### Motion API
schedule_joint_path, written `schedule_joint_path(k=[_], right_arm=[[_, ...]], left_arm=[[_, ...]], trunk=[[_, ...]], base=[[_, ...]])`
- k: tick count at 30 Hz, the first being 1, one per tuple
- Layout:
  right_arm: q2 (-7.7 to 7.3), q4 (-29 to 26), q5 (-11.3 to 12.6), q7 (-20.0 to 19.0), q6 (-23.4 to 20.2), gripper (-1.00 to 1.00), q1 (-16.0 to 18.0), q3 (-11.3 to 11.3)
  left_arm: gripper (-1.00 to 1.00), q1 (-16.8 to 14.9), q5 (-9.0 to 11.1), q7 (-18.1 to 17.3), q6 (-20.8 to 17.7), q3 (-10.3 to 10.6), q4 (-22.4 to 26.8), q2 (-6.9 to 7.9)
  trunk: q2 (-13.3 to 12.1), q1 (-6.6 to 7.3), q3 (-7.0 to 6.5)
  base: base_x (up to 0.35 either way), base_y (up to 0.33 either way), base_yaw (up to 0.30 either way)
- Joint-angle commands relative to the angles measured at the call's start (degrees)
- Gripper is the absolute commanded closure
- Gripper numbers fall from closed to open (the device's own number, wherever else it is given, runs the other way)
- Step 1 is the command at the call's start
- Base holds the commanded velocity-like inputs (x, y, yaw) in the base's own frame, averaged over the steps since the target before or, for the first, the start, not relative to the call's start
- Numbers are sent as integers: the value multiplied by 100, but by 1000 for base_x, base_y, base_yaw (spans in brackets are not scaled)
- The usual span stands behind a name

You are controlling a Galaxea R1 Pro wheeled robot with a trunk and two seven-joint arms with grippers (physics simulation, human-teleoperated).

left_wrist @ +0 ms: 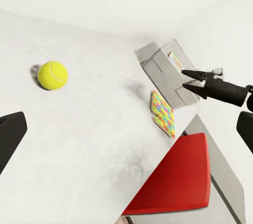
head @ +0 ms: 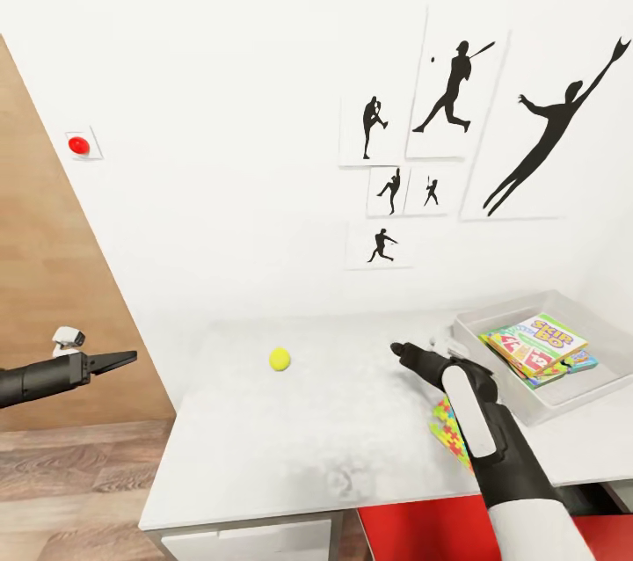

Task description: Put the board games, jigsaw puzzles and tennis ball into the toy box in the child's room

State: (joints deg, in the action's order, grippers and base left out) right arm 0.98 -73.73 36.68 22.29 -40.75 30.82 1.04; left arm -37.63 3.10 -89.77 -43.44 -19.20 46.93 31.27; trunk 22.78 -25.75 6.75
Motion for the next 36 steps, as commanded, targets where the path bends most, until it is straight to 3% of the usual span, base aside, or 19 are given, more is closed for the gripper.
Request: schedule_joint_path(k=[1, 6, 15, 25, 36], right_arm=[[44, 224, 52, 284, 17, -100, 118, 5], [46, 860, 36, 624, 492, -100, 335, -6], [-54, 1070, 28, 689, 875, -100, 381, -15], [-639, 1523, 70, 701, 1361, -100, 387, 55], [-710, 2089, 59, 689, 1809, -100, 390, 63]], left_arm=[[-100, -4, -2, -23, -57, 2, 0, 4], [-100, -5, -2, -23, -52, 5, 0, 5], [-100, -7, -2, -23, -51, 4, 0, 10], [-100, -7, 11, -23, -42, 10, 0, 11], [-100, -6, 15, -23, -42, 12, 0, 11]], trunk=[[14, -3, 13], [14, -3, 13], [14, -3, 13], [14, -3, 18], [14, -3, 71]], base=[[0, 0, 0], [0, 0, 0], [0, 0, 0], [0, 0, 0], [0, 0, 0]])
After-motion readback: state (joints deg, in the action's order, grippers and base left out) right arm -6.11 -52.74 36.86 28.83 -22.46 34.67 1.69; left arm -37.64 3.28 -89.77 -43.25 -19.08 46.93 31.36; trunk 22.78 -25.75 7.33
